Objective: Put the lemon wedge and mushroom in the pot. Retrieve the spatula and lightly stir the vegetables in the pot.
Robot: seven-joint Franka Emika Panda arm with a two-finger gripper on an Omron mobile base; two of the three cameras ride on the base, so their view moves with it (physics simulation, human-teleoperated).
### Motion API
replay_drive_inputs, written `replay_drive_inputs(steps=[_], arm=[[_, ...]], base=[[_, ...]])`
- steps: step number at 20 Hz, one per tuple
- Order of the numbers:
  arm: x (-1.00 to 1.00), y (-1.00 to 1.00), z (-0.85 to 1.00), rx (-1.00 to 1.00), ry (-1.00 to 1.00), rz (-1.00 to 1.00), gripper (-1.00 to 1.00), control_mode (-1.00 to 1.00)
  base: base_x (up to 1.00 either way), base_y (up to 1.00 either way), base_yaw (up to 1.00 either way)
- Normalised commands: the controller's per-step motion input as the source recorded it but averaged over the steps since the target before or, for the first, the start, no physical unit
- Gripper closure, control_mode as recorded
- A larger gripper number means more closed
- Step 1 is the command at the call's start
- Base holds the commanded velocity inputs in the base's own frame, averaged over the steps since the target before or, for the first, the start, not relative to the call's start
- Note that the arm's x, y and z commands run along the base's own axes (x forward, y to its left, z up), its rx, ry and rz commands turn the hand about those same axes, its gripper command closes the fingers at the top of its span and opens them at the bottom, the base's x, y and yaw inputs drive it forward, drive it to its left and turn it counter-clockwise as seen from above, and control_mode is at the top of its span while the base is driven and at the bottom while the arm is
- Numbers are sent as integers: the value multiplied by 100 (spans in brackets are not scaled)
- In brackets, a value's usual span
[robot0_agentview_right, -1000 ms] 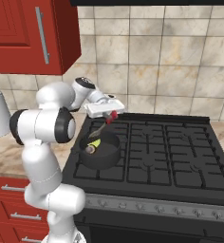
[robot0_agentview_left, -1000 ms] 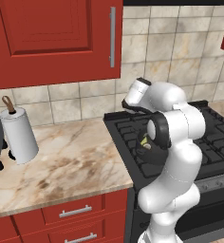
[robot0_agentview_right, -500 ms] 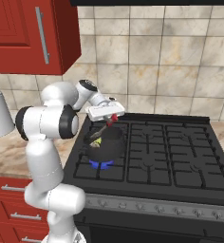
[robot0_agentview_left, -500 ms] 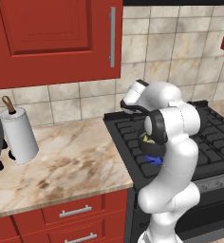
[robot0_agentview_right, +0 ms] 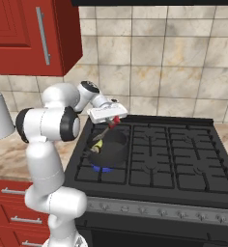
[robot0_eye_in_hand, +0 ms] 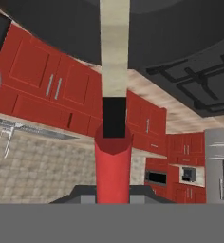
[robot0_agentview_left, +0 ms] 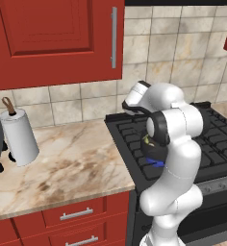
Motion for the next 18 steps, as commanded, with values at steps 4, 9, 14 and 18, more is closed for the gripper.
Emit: replay_drive_inputs(steps=[4,9,14,18], arm=[[-20,0,0,0,-2,0,100,-100],[-19,0,-12,0,0,0,100,-100],[-9,0,-43,0,6,0,100,-100],[-5,-1,-47,-1,10,0,100,-100]], base=[[0,0,0],[0,0,0],[0,0,0],[0,0,0]])
